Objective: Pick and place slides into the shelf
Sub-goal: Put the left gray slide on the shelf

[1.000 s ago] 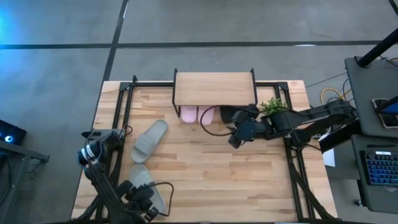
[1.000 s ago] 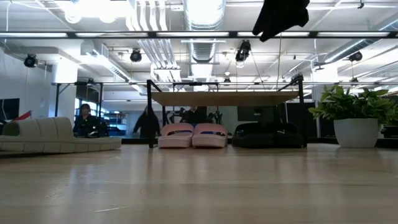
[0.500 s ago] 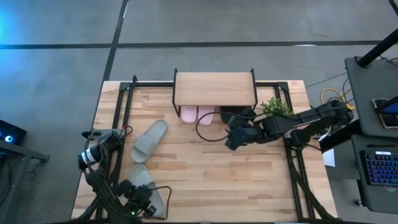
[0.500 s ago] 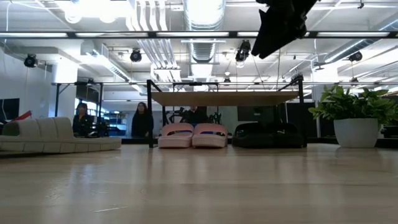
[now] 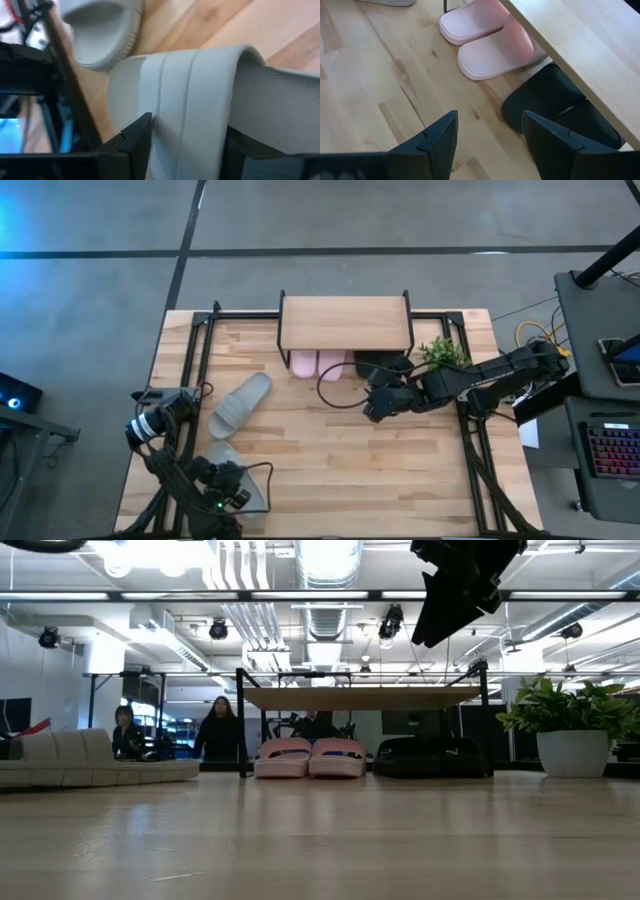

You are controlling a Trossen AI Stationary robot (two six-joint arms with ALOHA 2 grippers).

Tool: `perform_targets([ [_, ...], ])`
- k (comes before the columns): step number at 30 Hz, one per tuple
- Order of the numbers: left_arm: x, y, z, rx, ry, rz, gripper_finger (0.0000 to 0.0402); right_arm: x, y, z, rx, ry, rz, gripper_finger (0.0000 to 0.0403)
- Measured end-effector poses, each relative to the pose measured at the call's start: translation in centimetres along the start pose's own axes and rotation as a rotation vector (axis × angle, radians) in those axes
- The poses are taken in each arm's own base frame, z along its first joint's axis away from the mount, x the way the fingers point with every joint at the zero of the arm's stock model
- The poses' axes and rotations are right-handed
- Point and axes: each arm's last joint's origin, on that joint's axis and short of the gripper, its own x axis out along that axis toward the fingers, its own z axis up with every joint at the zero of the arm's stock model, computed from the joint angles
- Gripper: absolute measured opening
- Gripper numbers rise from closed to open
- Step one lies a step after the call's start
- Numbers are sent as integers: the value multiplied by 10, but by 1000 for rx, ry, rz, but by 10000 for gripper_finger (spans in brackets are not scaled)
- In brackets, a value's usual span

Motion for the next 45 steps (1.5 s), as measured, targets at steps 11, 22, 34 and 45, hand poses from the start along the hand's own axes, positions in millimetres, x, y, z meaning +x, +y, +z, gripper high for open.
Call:
perform_targets([
  [11,-18,-1,16,-56,31,-118,5,-5,-1,10,33,-17,14,215],
  [22,-106,43,112,-4,-454,-408,1,-44,-24,28,60,-128,84,214],
  [34,-61,90,277,244,-632,116,0,-97,-78,20,131,-257,70,214],
  [45,-30,162,392,441,-722,185,0,-107,-96,14,184,-327,-34,214],
])
